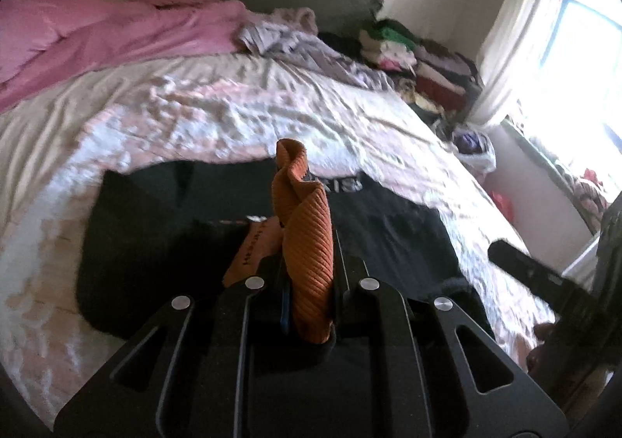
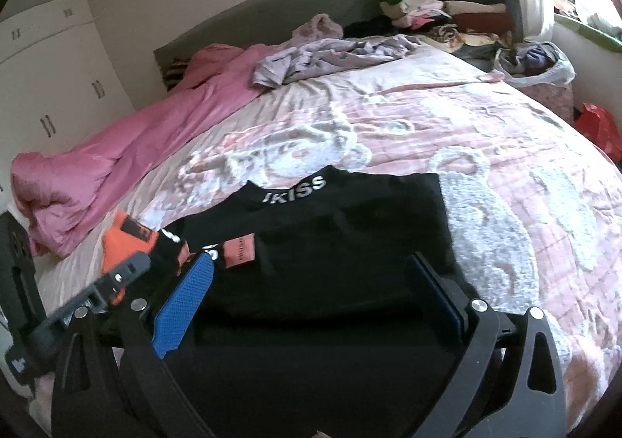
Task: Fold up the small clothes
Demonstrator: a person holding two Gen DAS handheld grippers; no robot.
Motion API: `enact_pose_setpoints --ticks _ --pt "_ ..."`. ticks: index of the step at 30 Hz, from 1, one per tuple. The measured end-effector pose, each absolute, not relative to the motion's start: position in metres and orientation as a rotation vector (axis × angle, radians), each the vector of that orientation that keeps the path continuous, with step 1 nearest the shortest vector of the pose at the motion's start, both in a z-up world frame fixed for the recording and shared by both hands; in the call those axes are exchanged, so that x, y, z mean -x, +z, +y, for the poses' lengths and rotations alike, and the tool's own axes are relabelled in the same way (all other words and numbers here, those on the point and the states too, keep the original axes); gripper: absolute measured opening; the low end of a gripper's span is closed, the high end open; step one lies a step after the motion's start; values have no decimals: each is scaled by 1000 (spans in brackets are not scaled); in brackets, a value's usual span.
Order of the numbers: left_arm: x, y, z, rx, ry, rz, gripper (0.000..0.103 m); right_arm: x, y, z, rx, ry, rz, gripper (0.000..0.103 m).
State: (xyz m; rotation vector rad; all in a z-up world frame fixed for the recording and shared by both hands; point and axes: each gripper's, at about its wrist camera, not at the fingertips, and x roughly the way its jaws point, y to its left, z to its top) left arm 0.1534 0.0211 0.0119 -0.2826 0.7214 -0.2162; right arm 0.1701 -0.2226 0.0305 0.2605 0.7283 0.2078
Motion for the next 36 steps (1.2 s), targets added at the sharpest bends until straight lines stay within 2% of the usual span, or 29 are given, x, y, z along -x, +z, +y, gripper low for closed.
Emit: enact_pose_setpoints --ticks 2,5,7,9,14,18,21,22,23,24,26,29,31,33,35,36 --pt "-158 3 13 282 -245 749 10 -171 29 -226 -264 201 731 98" --pt "-161 -8 8 286 -294 794 20 -172 27 -229 -264 190 737 98" --pt "-158 -8 5 278 -319 804 38 -172 26 -230 -266 190 741 98" --pt "-155 -4 7 300 -361 806 47 -174 23 -229 -268 193 750 98" --pt "-147 11 23 270 -312 772 47 -176 12 -214 -257 250 803 98" --pt "-143 21 41 183 -201 733 57 -178 -9 -188 -206 295 886 98" --pt "-141 23 56 170 -148 712 60 -179 -28 -167 -191 333 947 96" --pt "-141 23 60 172 -142 710 62 -178 -32 -161 -182 341 961 92" --pt "-140 23 64 173 -137 707 63 -178 -36 -155 -175 350 971 77" --pt "-140 23 69 176 -133 704 65 -179 -42 -149 -168 358 986 68" --pt "-140 22 75 183 -122 700 65 -181 -52 -141 -174 352 1008 68" --pt "-141 21 83 181 -96 692 67 -183 -60 -135 -180 341 1002 60" --pt "-143 18 91 189 -72 689 71 -183 -60 -133 -191 362 986 40" --pt "-146 14 101 207 -47 694 72 -183 -57 -132 -189 378 968 20" --pt "-148 11 110 224 -19 699 72 -183 -51 -131 -179 399 931 7" --pt "-149 10 116 236 -5 697 72 -182 -45 -132 -179 416 907 7"
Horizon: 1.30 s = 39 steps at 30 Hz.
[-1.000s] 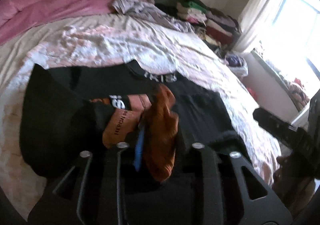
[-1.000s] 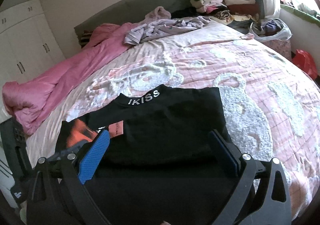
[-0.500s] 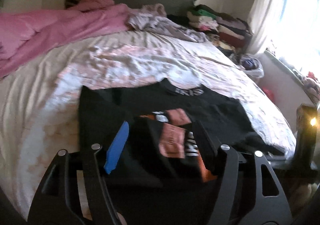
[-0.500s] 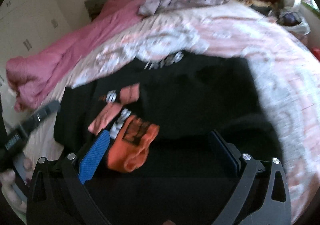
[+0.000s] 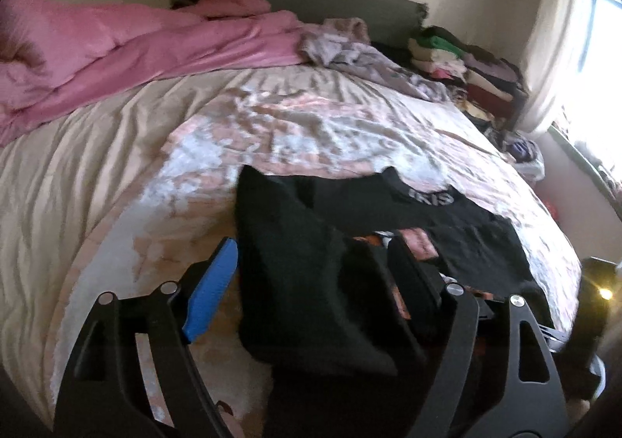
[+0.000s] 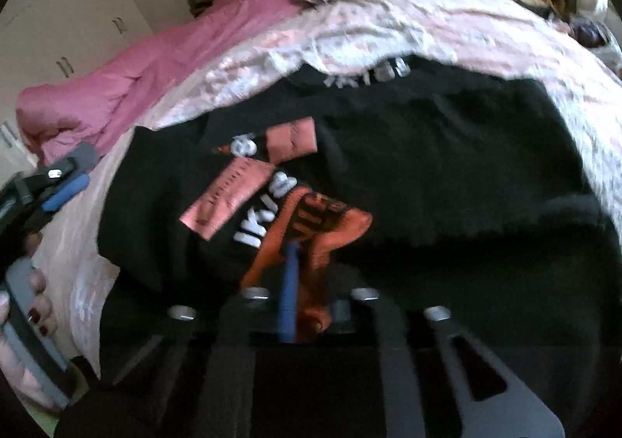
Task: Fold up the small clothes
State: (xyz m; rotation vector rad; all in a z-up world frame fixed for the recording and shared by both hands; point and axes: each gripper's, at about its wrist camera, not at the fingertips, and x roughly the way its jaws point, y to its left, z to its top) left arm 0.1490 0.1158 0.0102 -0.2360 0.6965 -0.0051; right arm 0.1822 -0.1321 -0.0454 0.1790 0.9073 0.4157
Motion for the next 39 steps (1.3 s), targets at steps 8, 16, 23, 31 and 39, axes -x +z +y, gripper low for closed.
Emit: enact_pose_setpoints --ticks 8,16,23,31,39 --pt "-148 12 145 295 53 669 72 -191 12 -152 -146 428 731 6" --pt "-151 11 148 301 52 671 72 -210 40 -199 -112 301 637 6" --pt "-164 0 107 198 11 697 71 -213 26 -227 -121 232 644 5" --pt "-182 -21 47 19 -87 734 61 -213 8 -232 -110 213 682 5" --pt "-195 -51 40 21 -123 850 61 -217 0 -236 -104 187 700 7"
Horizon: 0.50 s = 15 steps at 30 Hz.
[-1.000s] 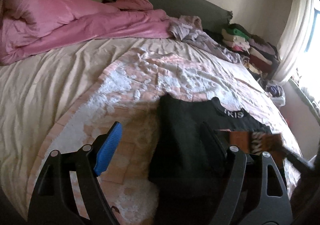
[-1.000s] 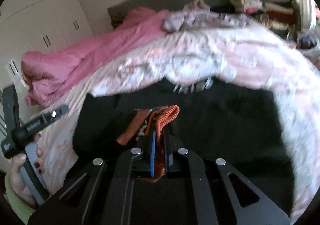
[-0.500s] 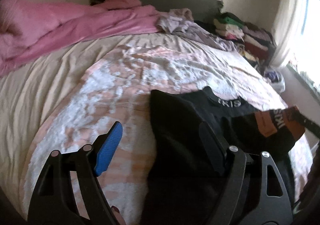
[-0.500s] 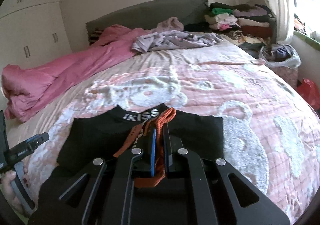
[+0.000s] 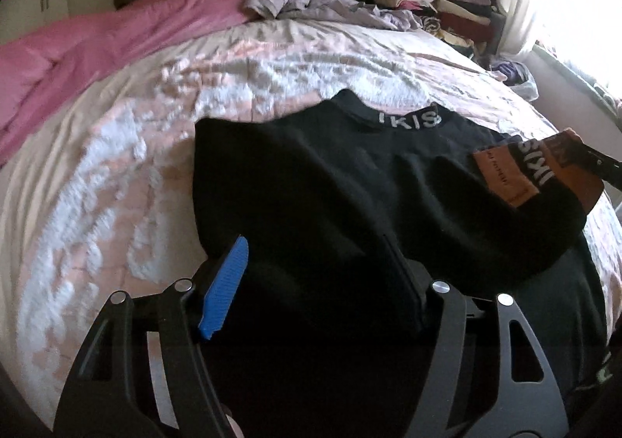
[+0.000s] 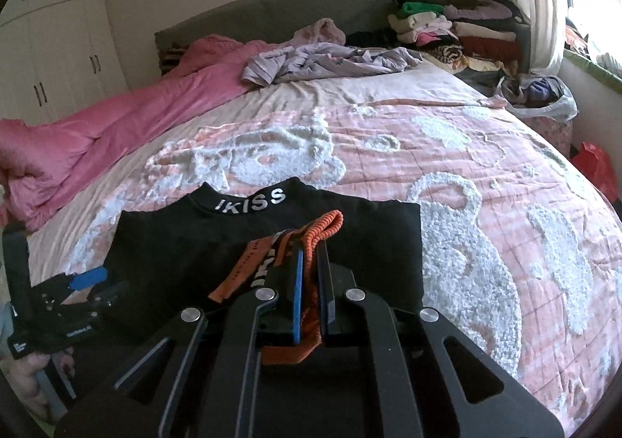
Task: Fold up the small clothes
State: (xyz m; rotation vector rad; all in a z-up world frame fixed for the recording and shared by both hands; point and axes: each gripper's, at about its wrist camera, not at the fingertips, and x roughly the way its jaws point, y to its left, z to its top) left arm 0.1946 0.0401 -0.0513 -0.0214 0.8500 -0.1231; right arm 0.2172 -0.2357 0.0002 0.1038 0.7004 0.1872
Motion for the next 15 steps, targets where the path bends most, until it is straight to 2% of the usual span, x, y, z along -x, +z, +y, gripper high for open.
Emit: enact_pose_setpoints --ticks 1,3,5,15 --pt "-194 -53 41 27 -123 857 61 -217 -1 -237 -102 172 705 9" --pt "-193 -54 42 33 -123 862 61 -216 -2 -243 -115 147 701 27" --pt "-194 -55 42 41 -127 866 61 -215 -4 -249 -141 144 705 37" --pt "-189 -46 44 41 -117 832 61 -210 -22 -219 -67 230 780 39"
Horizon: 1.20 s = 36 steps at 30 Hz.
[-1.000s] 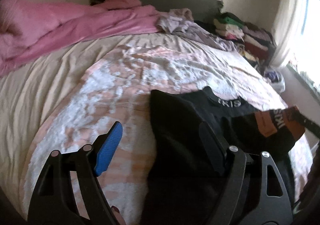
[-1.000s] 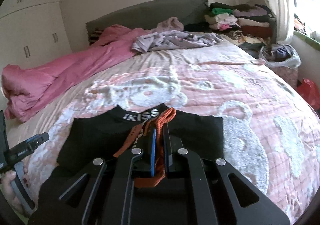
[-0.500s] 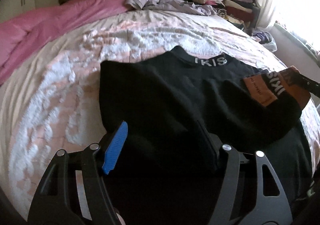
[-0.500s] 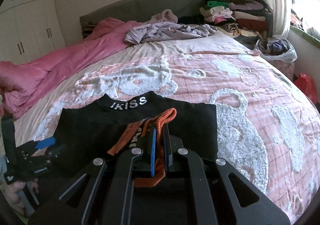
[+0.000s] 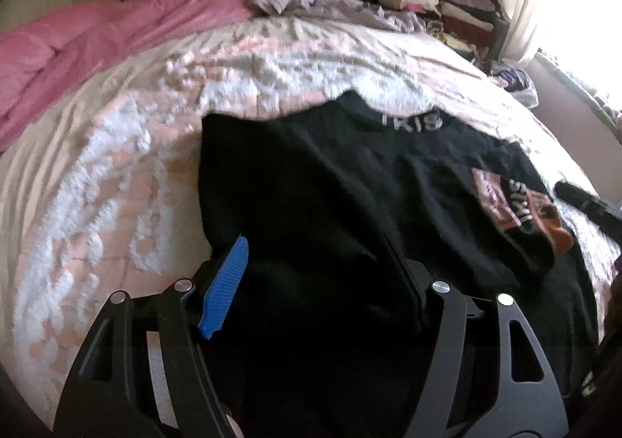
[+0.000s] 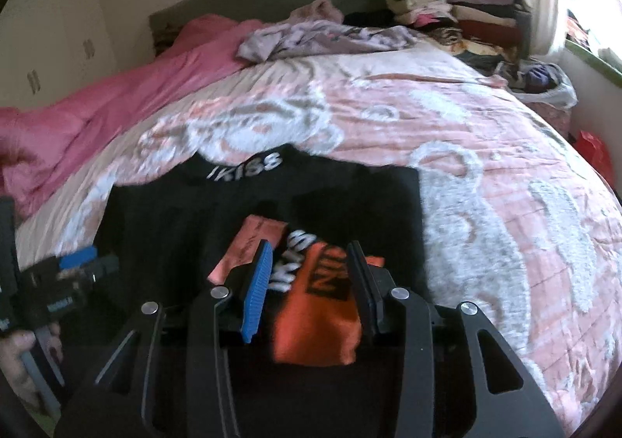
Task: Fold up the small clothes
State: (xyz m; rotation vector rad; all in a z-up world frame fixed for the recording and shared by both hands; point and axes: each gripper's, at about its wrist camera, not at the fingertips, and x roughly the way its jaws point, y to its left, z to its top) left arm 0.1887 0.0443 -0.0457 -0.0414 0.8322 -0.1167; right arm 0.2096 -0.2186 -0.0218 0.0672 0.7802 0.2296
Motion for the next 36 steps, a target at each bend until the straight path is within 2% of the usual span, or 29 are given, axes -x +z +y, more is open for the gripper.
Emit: enact_pose_setpoints --ticks 4,13,26,29,32,36 --pt "-184 -38 41 39 -138 809 61 -209 -28 -195 -25 292 806 39" --pt "-193 -56 40 9 -118 890 62 -215 -59 -181 109 254 911 39" --pt "-190 -54 40 3 -116 888 62 -217 -62 -193 20 267 916 44" --pt "-189 -52 40 0 -116 885 62 -213 -57 -196 -22 287 906 54" --pt "-187 -49 40 0 -118 882 62 -209 -52 -198 -25 287 897 58" --pt "-185 -45 39 1 -121 881 65 -206 -47 -203 -54 279 885 70"
